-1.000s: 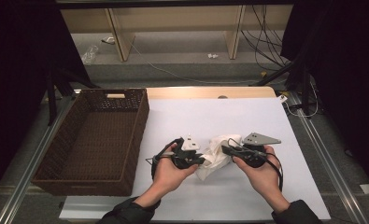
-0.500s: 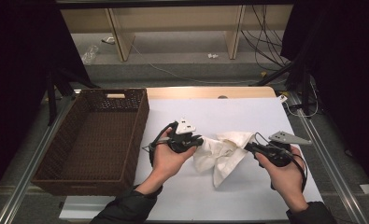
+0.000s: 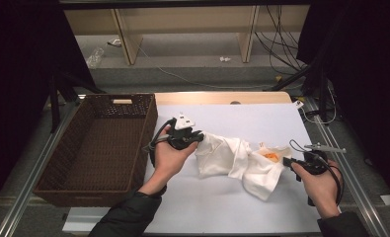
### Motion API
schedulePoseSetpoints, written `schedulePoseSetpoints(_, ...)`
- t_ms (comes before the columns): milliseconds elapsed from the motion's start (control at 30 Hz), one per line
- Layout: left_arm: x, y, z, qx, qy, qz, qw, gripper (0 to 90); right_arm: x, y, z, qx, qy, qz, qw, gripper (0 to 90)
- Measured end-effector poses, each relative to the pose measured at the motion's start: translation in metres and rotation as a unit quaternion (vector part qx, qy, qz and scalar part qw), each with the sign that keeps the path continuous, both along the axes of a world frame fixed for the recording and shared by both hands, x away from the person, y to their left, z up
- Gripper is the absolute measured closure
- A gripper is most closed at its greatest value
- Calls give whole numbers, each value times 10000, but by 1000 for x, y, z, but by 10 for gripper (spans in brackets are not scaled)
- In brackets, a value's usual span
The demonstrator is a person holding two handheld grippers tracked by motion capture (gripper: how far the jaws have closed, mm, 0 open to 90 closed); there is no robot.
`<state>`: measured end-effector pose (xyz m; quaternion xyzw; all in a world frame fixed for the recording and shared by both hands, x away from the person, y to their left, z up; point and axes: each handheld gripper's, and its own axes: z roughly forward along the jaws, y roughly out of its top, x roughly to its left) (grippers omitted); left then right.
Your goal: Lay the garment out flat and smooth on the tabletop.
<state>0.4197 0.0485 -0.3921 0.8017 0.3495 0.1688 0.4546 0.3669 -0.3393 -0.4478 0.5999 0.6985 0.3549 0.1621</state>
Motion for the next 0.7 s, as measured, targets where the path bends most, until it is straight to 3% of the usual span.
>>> schedulePoseSetpoints(33,1,-2,-2,-13,-5,-14,10000,811,1,0,-2,-144,102,17,9998,672)
schedulePoseSetpoints(67,2,-3,-4,23,-31,-11,10000,808,1,-1,-2,-181,18,-29,9998,636)
schedulePoseSetpoints(133,4,-5,-5,34,-33,1,10000,803,1,-1,5,-384,-283,-13,9989,606)
schedulePoseSetpoints(200,5,-7,-6,80,-54,23,10000,793,0,2,11,-382,-539,91,9978,585)
schedulePoseSetpoints(300,7,-7,-6,118,-72,61,9999,718,0,9,14,-461,-731,334,9957,563)
schedulePoseSetpoints(367,6,-6,-6,113,-113,149,9998,626,1,12,12,-464,-682,487,9954,559)
schedulePoseSetpoints(467,2,0,-5,67,7,256,9997,468,3,14,6,-415,-546,624,9957,550)
schedulePoseSetpoints(600,-8,13,-7,19,162,350,9993,368,7,12,-1,-433,-330,668,9963,542)
schedulePoseSetpoints(700,-17,26,-9,-30,256,324,9991,355,9,10,-5,-473,-239,691,9962,534)
